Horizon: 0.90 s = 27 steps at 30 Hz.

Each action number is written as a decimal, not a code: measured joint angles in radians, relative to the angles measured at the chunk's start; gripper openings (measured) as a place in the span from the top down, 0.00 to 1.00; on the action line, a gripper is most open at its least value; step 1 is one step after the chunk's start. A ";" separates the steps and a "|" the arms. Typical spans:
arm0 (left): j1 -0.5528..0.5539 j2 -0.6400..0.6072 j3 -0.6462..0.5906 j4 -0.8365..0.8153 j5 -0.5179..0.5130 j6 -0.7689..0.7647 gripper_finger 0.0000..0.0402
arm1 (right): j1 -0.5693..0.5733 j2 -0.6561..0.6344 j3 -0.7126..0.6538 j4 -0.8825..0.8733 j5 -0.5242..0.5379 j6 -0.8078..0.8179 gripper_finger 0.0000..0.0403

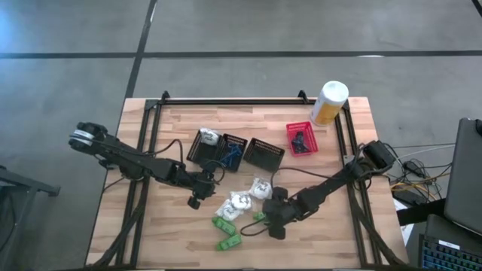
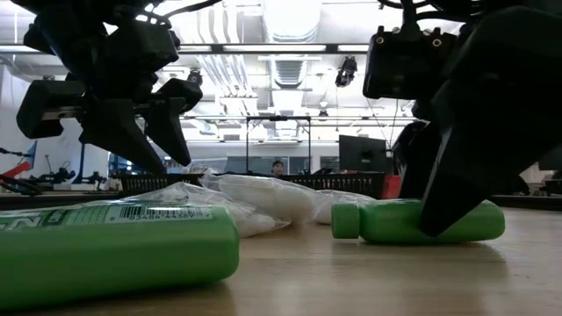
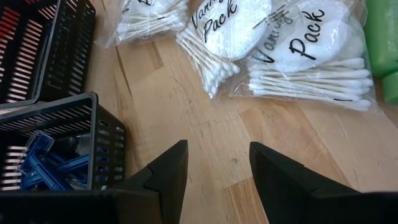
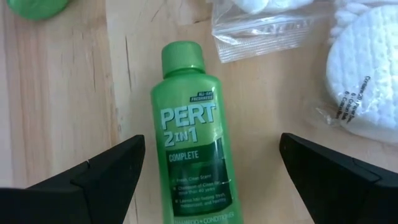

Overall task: Pick & Place Travel size toiletries
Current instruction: Put the right green shampoo into the right black bin

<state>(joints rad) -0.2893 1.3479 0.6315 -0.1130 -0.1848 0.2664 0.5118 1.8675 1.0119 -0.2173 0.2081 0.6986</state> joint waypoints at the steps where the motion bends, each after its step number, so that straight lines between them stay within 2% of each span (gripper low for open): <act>1: 0.000 0.000 0.000 0.000 0.000 0.002 0.56 | 0.000 0.000 0.000 0.000 0.000 0.005 0.09; 8: 0.000 0.000 0.000 0.000 0.000 0.005 0.56 | 0.000 0.000 -0.002 -0.002 0.003 -0.019 0.09; 11: 0.000 0.000 0.000 0.000 0.000 0.005 0.56 | 0.001 0.000 -0.002 -0.005 0.004 -0.059 0.13; 27: 0.000 0.000 0.000 0.000 0.000 0.005 0.56 | 0.001 0.000 0.016 -0.014 -0.020 -0.074 0.53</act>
<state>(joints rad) -0.2897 1.3479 0.6315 -0.1130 -0.1851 0.2712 0.5124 1.8679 1.0275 -0.2314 0.1883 0.6245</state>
